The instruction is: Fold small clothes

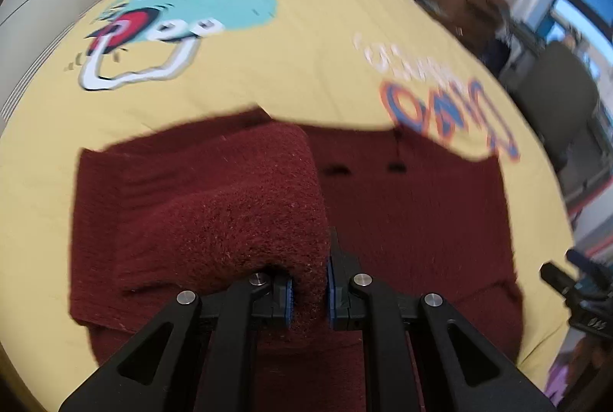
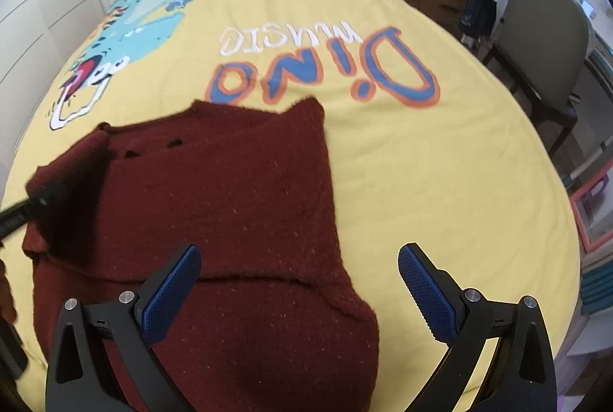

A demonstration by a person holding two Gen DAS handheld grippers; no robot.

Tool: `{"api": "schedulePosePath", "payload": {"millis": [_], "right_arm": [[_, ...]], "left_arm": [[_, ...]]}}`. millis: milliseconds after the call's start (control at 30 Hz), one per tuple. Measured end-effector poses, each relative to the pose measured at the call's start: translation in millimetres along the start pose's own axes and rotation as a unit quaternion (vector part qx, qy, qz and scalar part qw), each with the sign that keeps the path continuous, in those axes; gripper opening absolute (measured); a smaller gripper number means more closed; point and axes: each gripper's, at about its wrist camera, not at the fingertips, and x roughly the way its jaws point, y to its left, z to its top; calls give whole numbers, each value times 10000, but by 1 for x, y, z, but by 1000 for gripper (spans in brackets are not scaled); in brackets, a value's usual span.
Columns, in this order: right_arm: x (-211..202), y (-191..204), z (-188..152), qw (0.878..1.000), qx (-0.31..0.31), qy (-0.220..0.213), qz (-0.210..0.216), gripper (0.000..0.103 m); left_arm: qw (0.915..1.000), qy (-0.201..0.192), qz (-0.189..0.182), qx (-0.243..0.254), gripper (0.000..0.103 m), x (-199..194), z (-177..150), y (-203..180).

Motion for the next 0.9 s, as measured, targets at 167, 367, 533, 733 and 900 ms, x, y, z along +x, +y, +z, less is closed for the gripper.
{"api": "schedulePosePath", "payload": {"millis": [167, 367, 533, 733, 900], "right_arm": [[17, -7, -20, 9993, 264, 243, 51, 102], [29, -9, -39, 9983, 366, 445, 92, 102], [27, -13, -46, 9975, 507, 450, 177, 102], [20, -14, -47, 9977, 483, 435, 176, 102], [16, -18, -50, 9976, 524, 405, 195, 103]], "left_arm": [[9989, 362, 239, 199, 10, 37, -26, -13], [9982, 429, 377, 207, 11, 50, -35, -9], [9976, 477, 439, 231, 13, 50, -34, -7], [9966, 614, 489, 255, 35, 46, -36, -8], [9958, 817, 342, 222, 72, 33, -40, -8]]}}
